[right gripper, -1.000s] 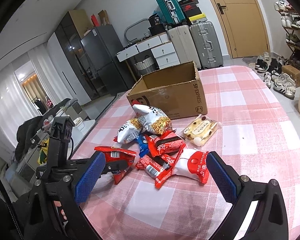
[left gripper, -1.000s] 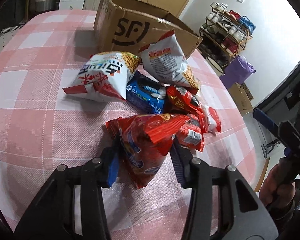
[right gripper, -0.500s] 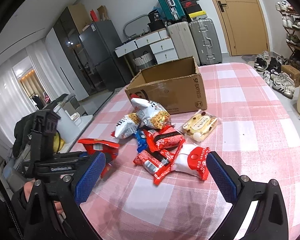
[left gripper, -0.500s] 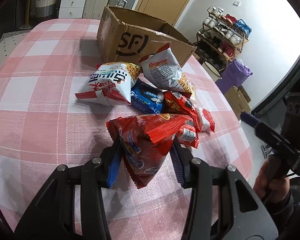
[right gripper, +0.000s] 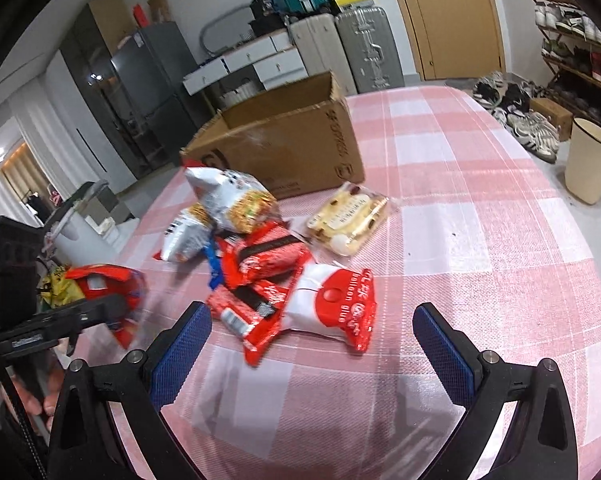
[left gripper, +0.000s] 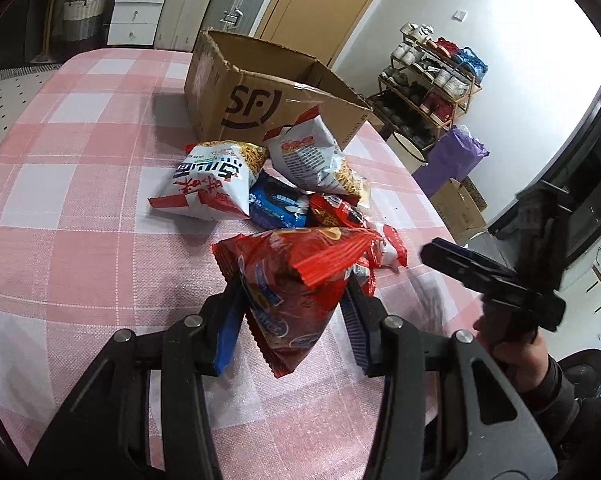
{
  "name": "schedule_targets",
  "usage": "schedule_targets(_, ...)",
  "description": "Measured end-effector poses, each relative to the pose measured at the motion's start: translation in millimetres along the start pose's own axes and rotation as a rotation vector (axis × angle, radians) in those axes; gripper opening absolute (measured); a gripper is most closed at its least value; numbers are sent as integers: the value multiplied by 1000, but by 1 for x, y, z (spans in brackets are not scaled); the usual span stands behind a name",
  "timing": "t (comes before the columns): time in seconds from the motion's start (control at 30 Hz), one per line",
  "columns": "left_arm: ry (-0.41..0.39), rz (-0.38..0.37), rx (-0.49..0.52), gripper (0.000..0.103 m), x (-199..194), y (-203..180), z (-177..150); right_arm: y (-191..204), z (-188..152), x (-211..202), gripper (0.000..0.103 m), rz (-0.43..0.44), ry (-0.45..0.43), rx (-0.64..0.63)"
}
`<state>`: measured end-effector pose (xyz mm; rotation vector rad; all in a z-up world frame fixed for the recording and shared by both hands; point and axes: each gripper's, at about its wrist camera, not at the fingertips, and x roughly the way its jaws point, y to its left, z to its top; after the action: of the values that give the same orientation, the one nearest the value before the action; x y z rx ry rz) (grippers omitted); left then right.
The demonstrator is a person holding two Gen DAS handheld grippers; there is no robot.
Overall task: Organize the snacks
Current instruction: 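Grasp the red-and-white balloon glue bag with the right gripper while the left holds the chips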
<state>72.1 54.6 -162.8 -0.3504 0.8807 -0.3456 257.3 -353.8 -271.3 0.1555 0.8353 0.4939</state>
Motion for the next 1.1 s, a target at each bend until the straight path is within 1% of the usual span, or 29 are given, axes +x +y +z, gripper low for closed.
schedule_targets(0.23, -6, -12, -8, 43, -7, 3, 0, -9, 5, 26, 102, -23, 49, 49)
schedule_targets(0.4, -8, -13, -23, 43, -9, 9, 1, -11, 9, 38, 101, -42, 53, 73)
schedule_targets(0.43, -9, -14, -26, 43, -9, 9, 1, -12, 10, 41, 96, -53, 58, 80)
schedule_targets(0.47, -8, -15, -28, 43, -10, 10, 0, -14, 11, 44, 87, -51, 67, 90)
schedule_targets(0.53, -6, -16, -28, 43, -10, 10, 0, -15, 12, 49, 81, -48, 79, 96)
schedule_targets(0.73, -15, -21, -44, 43, -10, 14, 0, -11, 14, 54, 80, -65, 84, 79)
schedule_targets(0.87, -24, -28, -54, 43, -15, 16, -2, -5, 14, 58, 73, -95, 95, 42)
schedule_targets(0.93, -30, -31, -51, 43, -18, 16, -3, -1, 13, 59, 71, -119, 103, 11)
schedule_targets(1.0, -41, -33, -56, 43, -22, 17, -3, 4, 11, 60, 67, -141, 108, -25)
schedule_targets(1.03, -44, -38, -61, 43, -23, 19, -3, 5, 11, 60, 62, -145, 111, -32)
schedule_targets(1.1, -47, -36, -66, 43, -26, 20, -3, 2, 10, 59, 56, -119, 109, -31)
